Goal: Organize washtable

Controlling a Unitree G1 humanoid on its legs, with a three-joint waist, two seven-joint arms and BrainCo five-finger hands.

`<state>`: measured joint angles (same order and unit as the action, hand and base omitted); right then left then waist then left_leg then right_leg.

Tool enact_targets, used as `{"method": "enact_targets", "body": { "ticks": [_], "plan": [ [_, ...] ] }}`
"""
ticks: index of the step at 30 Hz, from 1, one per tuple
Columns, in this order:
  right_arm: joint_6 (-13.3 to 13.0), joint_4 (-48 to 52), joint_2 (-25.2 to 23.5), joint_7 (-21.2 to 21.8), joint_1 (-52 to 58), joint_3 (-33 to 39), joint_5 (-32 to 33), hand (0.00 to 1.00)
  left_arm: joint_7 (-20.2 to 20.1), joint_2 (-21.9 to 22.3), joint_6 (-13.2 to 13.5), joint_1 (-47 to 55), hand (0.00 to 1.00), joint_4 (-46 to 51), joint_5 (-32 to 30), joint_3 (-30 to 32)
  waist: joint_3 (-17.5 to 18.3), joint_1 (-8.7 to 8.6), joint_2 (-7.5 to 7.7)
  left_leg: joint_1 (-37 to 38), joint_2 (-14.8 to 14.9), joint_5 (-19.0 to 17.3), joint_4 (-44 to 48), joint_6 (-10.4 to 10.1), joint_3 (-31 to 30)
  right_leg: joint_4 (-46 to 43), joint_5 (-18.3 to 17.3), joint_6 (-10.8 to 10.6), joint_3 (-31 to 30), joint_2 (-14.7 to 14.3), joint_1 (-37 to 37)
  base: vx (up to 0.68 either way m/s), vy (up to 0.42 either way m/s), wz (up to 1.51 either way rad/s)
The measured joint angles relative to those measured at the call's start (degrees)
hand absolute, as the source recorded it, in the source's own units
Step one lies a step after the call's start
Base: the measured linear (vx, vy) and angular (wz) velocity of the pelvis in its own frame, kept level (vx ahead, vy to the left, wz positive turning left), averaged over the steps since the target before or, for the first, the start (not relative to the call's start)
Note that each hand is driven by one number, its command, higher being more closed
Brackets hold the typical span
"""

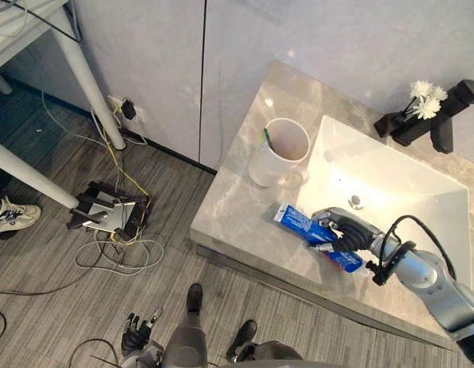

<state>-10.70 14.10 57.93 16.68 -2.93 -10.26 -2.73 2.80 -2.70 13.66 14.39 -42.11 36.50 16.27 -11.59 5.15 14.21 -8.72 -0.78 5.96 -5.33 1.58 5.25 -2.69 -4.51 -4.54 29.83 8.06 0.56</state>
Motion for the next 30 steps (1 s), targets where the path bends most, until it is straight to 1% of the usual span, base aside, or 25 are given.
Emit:
{"method": "enact_targets", "body": {
  "ticks": [2, 3, 4, 5, 7, 10, 13, 14, 15, 16, 19, 21, 23, 26, 29, 30],
  "plan": [
    [0.0, -0.1, 0.8, -0.2, -1.7, 3.1, 1.8, 1.00, 0.0, 0.4, 0.0, 0.2, 0.00, -0.1, 0.0, 0.8, 0.1, -0.43, -0.11, 0.7, 0.0, 0.0, 0.0, 0.0, 0.2, 0.0, 0.0, 0.0, -0.1, 0.0, -0.6, 0.00, 0.006, -0.04],
    [-0.2, -0.1, 1.8, -0.7, -3.2, 5.2, 2.5, 1.00, 0.0, 0.7, 0.0, 0.2, 0.00, -0.1, 0.0, 1.4, 0.1, -1.09, -0.21, 0.7, 0.0, 0.0, 0.0, 0.0, 0.4, 0.0, 0.0, 0.0, -0.2, 0.0, -0.6, -0.01, 0.010, -0.05],
    [-0.2, -0.2, 2.1, -1.0, -4.1, 6.0, 2.8, 1.00, 0.0, 0.9, 0.0, 0.3, 0.00, -0.1, 0.0, 1.8, 0.1, -1.10, -0.22, 0.7, 0.0, 0.0, 0.0, 0.0, 0.5, 0.1, 0.0, 0.0, -0.3, 0.0, -0.5, -0.02, 0.017, -0.13],
    [-0.2, -0.2, 2.5, -2.0, -4.8, 8.5, 3.4, 1.00, 0.0, 0.9, 0.0, 0.3, 0.00, -0.2, 0.0, 2.3, 0.1, -1.20, -0.28, 1.0, 0.1, 0.0, 0.0, 0.0, 1.1, 0.1, 0.0, 0.0, -0.8, 0.0, -0.5, -0.02, 0.014, -0.13],
    [-0.3, -0.2, 3.1, -2.0, -4.8, 9.0, 3.6, 1.00, 0.0, 0.9, 0.0, 0.3, 0.00, -0.2, 0.0, 2.4, 0.3, -1.24, -0.44, 1.1, 0.1, 0.0, 0.0, 0.0, 1.2, 0.1, 0.0, 0.0, -0.9, 0.0, -0.6, -0.01, 0.012, -0.09],
    [-0.3, -0.2, 3.8, -1.7, -4.0, 9.0, 4.0, 1.00, -0.1, 1.0, 0.1, 0.3, 0.00, -0.2, 0.0, 2.4, 1.7, -1.41, -1.15, 1.1, 0.1, 0.0, 0.0, 0.0, 1.4, 0.4, 0.0, 0.0, -1.2, 0.0, -0.6, 0.01, 0.010, -0.04],
    [-0.3, -0.2, 3.8, -1.6, -4.0, 9.0, 6.3, 1.00, -0.2, 1.5, 0.1, 0.4, 0.00, -0.8, 0.0, 2.7, 3.2, -1.68, -1.95, 1.6, 0.0, 0.0, 0.0, 0.0, 1.5, 0.7, 0.0, 0.0, -1.3, 0.0, -1.2, 0.00, 0.000, 0.00],
    [-0.4, -0.2, 3.8, -1.6, -4.0, 9.0, 6.9, 1.00, -0.2, 1.6, 0.1, 0.5, 0.00, -0.8, 0.0, 2.7, 3.6, -1.84, -2.04, 1.6, 0.0, 0.0, 0.0, 0.0, 1.5, 0.7, 0.0, 0.0, -1.3, 0.0, -1.3, 0.00, 0.000, 0.00],
    [-0.6, -0.2, 3.8, -1.6, -4.1, 9.2, 8.0, 1.00, -0.3, 1.6, 0.1, 0.6, 0.00, -1.2, 0.0, 3.1, 4.4, -2.54, -2.18, 1.6, 0.1, 0.0, 0.0, 0.0, 1.5, 0.8, 0.0, 0.0, -1.3, -0.1, -1.3, 0.00, 0.000, 0.00],
    [-1.0, -0.2, 3.9, -1.7, -4.1, 9.6, 9.0, 1.00, -0.3, 1.9, 0.1, 0.7, 0.00, -1.9, 0.0, 3.7, 4.9, -2.81, -2.31, 1.7, 0.1, 0.0, 0.0, 0.0, 1.6, 0.8, 0.0, 0.0, -1.4, -0.1, -1.3, 0.01, 0.005, -0.04],
    [-1.8, -0.2, 4.8, -1.7, -4.1, 10.4, 11.2, 1.00, -0.3, 2.0, 0.1, 0.8, 0.00, -3.3, 0.1, 4.4, 5.8, -3.19, -2.42, 2.3, 0.2, 0.0, 0.0, 0.0, 2.4, 0.8, 0.0, 0.0, -2.2, 0.0, -1.5, -0.01, 0.015, -0.14],
    [-1.9, -0.2, 5.3, -1.7, -4.1, 10.9, 11.2, 1.00, -0.3, 2.0, 0.1, 0.8, 0.00, -3.5, 0.0, 4.6, 6.3, -3.38, -2.50, 2.4, 0.2, 0.0, 0.0, 0.0, 2.6, 0.8, 0.0, 0.0, -2.5, 0.0, -1.5, -0.02, 0.012, -0.10],
    [-2.1, -0.2, 5.5, -1.7, -4.1, 12.3, 11.2, 1.00, -0.3, 2.1, 0.3, 1.0, 0.00, -4.0, 0.0, 4.6, 7.2, -4.19, -2.87, 2.5, 0.2, 0.0, -0.1, 0.0, 2.7, 0.8, 0.0, 0.0, -2.6, 0.0, -1.5, -0.01, 0.008, -0.02],
    [-2.2, -0.4, 5.6, -1.8, -4.2, 12.7, 11.2, 1.00, -0.3, 2.3, 0.3, 2.0, 0.00, -4.6, 0.0, 4.8, 8.5, -4.51, -3.31, 2.7, 0.2, 0.0, -0.1, 0.0, 2.8, 0.8, 0.0, -0.1, -3.1, 0.0, -1.4, 0.00, 0.015, -0.07],
    [-2.3, -1.1, 5.6, -2.0, -5.0, 13.8, 11.2, 1.00, -0.1, 3.1, 0.3, 2.3, 0.00, -4.1, 0.6, 7.4, 9.2, -4.51, -4.04, 2.8, 0.2, 0.0, -0.4, 0.0, 2.9, 0.8, 0.1, -0.1, -3.1, -0.1, -1.6, 0.00, 0.000, 0.00],
    [-2.3, -1.1, 5.6, -2.5, -6.2, 14.6, 11.2, 1.00, 0.2, 4.4, 0.3, 2.4, 0.00, -1.7, 1.8, 9.9, 9.4, -4.52, -4.47, 2.8, 0.2, 0.0, -0.4, 0.0, 2.8, 0.8, 0.1, -0.2, -3.0, -0.1, -1.6, 0.00, 0.000, 0.00]
  ]
}}
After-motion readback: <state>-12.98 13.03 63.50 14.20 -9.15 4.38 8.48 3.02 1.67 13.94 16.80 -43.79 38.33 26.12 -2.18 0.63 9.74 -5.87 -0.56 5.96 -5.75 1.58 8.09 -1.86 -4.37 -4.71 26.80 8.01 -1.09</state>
